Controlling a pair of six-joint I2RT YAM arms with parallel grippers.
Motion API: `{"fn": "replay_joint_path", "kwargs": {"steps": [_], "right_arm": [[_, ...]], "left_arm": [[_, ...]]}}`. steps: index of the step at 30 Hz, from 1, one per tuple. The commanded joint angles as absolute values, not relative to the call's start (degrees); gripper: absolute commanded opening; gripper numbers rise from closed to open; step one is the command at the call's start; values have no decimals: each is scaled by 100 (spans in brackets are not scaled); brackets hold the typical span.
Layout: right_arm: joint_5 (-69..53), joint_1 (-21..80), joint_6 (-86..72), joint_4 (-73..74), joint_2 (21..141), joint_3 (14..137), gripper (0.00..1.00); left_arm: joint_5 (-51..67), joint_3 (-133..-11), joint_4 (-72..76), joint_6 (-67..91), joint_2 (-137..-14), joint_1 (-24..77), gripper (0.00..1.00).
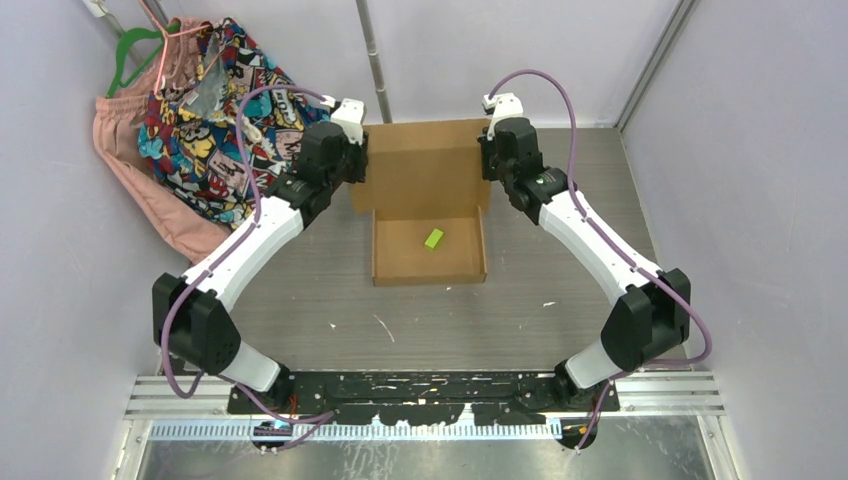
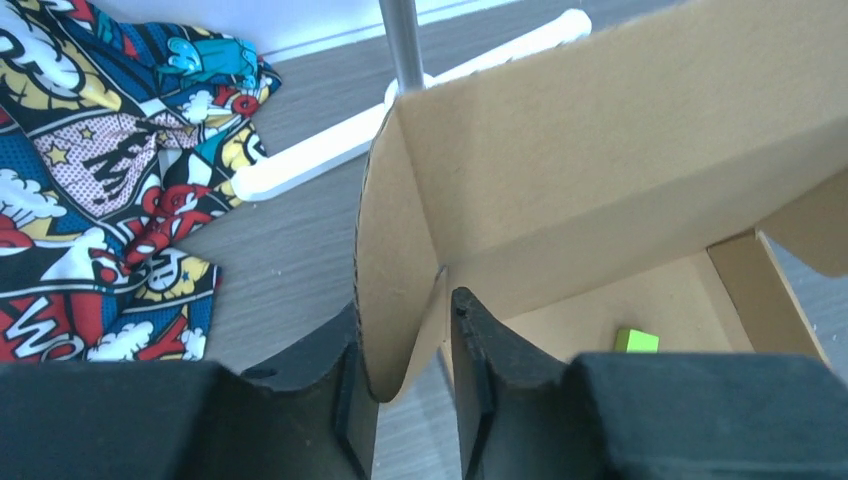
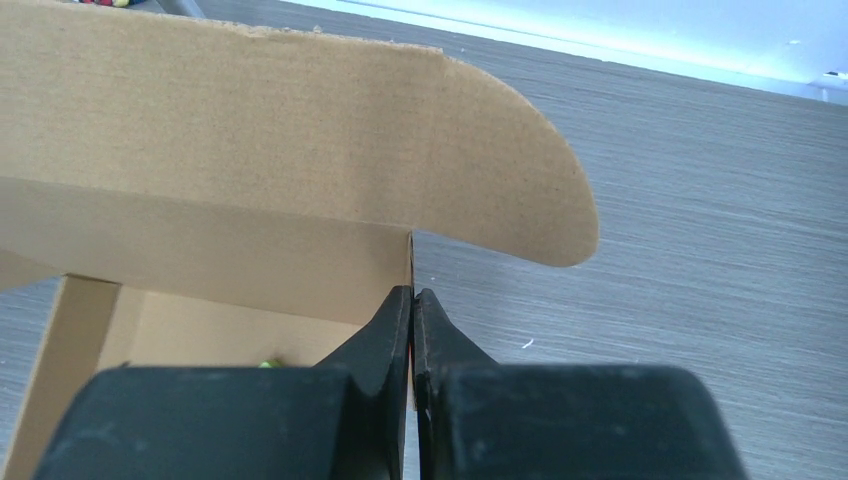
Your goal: Fold the paper box
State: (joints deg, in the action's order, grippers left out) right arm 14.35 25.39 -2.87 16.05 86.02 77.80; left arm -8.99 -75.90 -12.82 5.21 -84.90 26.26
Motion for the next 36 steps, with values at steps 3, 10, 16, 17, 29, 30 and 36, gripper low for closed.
{"fn": "replay_joint_path", "kwargs": {"steps": [3,10,16,17,29,30,36], "right_arm": [[1576,2553,-228,1042,8783,8270,6],[1541,2550,-239,1002,8815,8165,6],[1510,2544,-239,963,8828,8103,6],[1514,2546,-244,972,8831,8096,6],[1500,2548,-196,1025,8949,8175,6],[1497,2541,-187,1025,8951,8181,6],[1489,2549,-150,1073,8980,8239,6]], "left_arm": [[-1000,-8243,-868,444,-8766,2577,38],[-956,-8033,-814,401,-8715,2453,39],[-71,-7690,-622,501,-8436,1661,41],[144,-7686,-615,497,-8424,1545,41],[2069,-7870,-884,387,-8685,1061,38],[2101,-7847,-834,394,-8687,1055,38],[2201,-8001,-806,377,-8903,995,38]]}}
